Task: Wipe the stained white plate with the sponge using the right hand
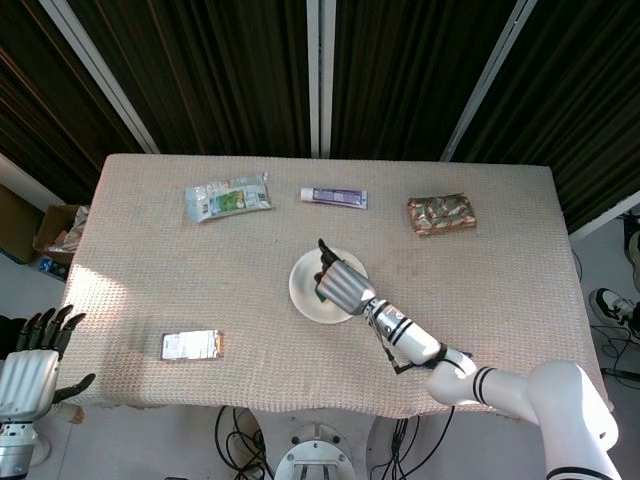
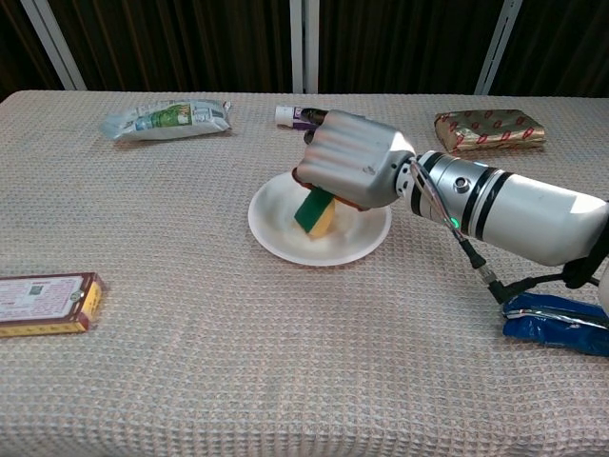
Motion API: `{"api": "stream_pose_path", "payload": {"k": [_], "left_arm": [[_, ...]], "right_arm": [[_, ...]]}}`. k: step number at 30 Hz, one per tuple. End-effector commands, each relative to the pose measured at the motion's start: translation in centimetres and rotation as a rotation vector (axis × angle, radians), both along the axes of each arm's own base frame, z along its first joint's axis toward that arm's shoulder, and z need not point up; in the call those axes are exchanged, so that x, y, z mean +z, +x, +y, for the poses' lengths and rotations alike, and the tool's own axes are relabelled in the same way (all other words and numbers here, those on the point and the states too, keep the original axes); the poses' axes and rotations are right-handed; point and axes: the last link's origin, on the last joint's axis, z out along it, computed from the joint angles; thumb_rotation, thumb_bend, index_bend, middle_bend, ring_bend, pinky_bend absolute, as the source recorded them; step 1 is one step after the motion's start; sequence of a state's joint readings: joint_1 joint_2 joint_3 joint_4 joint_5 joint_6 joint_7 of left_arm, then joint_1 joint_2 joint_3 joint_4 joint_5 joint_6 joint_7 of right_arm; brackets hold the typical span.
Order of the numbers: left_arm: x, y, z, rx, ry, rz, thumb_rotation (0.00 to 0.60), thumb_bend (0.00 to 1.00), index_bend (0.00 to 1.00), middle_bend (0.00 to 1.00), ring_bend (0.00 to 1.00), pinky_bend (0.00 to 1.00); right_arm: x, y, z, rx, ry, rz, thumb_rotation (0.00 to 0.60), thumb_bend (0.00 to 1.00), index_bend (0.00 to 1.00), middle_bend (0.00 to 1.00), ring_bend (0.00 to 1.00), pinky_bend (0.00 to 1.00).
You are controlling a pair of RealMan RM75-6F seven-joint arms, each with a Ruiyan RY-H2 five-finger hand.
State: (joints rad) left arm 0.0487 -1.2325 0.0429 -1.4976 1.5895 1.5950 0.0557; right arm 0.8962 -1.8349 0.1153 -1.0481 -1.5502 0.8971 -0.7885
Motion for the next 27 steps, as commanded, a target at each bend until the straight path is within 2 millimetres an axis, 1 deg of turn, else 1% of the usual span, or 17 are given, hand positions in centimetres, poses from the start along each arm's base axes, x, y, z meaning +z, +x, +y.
{"api": "stream_pose_path", "payload": {"k": [1,3,6,9,11,14,21,24,27], "left_arm": [[0.0,0.0,0.0,-0.001,0.001,-0.001,0.6,0.02,0.16,0.07,0.06,0.09],[0.1,0.0,0.0,-0.003,0.004,0.001,0.6,0.02,0.16,0.07,0.06,0.09],[0.2,0.1,0.0,-0.006,0.007,0.003,0.6,0.02,0.16,0.07,0.06,0.09],[0.1,0.2,0.1,-0.011,0.006,0.003,0.6,0.02,0.16,0.07,0.06,0.09],[0.1,0.3,0.1,-0.013,0.005,0.001,0.6,0.02,0.16,0.07,0.06,0.09],[0.0,0.3,0.0,-0.011,0.004,-0.003,0.6,0.02,0.16,0.07,0.06,0.09],[0.1,0.1,-0.1,0.0,0.006,-0.001,0.6,0.02,0.16,0.07,0.06,0.09],[0.1,0.1,-0.1,-0.002,0.007,-0.002,0.6,0.02,0.16,0.07,0.06,0.09],[0.1,0.1,-0.2,-0.002,0.009,-0.002,0.6,0.02,0.16,0.07,0.06,0.09]], "right_arm": [[-0.7,-0.4,0.3,0.0,0.003,0.026,0.6,0.44,0.79,0.54,0.29,0.1],[-0.5,-0.3,0.2,0.0,-0.008,0.006,0.6,0.45,0.8,0.54,0.29,0.1],[0.7,0.0,-0.4,0.0,-0.049,-0.044,0.6,0.44,0.8,0.54,0.29,0.08],[1.8,0.0,-1.0,0.015,-0.081,-0.046,0.6,0.44,0.81,0.54,0.29,0.08],[2.1,0.0,-1.2,0.026,-0.087,-0.027,0.6,0.44,0.81,0.54,0.29,0.07],[1.6,-0.2,-1.3,0.047,-0.08,0.03,0.6,0.45,0.81,0.54,0.29,0.07],[-0.7,-0.7,-0.6,0.085,-0.04,0.139,0.6,0.45,0.81,0.54,0.29,0.05],[-0.7,-0.7,-0.6,0.094,-0.047,0.14,0.6,0.45,0.81,0.54,0.29,0.05],[0.1,0.0,-0.8,0.087,-0.066,0.08,0.6,0.45,0.81,0.54,0.3,0.05]]}}
